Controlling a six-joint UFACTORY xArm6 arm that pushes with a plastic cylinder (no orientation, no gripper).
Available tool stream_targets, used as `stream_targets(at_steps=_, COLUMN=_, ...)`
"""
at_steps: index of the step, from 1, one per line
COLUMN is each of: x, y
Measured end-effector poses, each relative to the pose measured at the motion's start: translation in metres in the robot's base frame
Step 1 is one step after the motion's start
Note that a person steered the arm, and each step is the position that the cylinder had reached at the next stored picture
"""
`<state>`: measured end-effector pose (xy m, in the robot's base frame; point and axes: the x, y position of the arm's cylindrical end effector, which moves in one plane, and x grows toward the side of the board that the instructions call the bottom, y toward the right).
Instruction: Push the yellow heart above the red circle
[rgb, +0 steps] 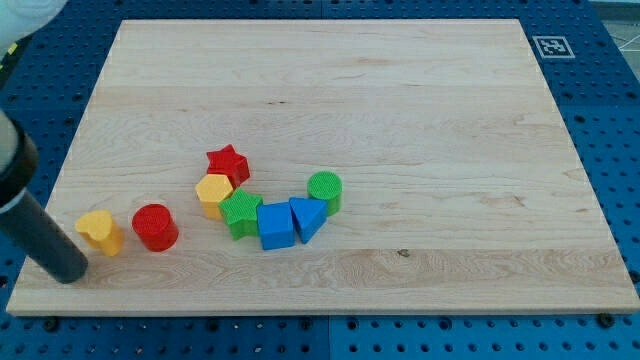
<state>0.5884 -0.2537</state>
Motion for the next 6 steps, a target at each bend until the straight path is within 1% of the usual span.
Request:
stream_targets(at_steps=1, x=-0.005, y=-0.001)
stream_targets(at_steps=3, x=-0.019, y=0.017)
stream_targets(at_steps=5, x=-0.056, y=0.028)
stream_targets(at_steps=6, x=-0.069, y=0.046)
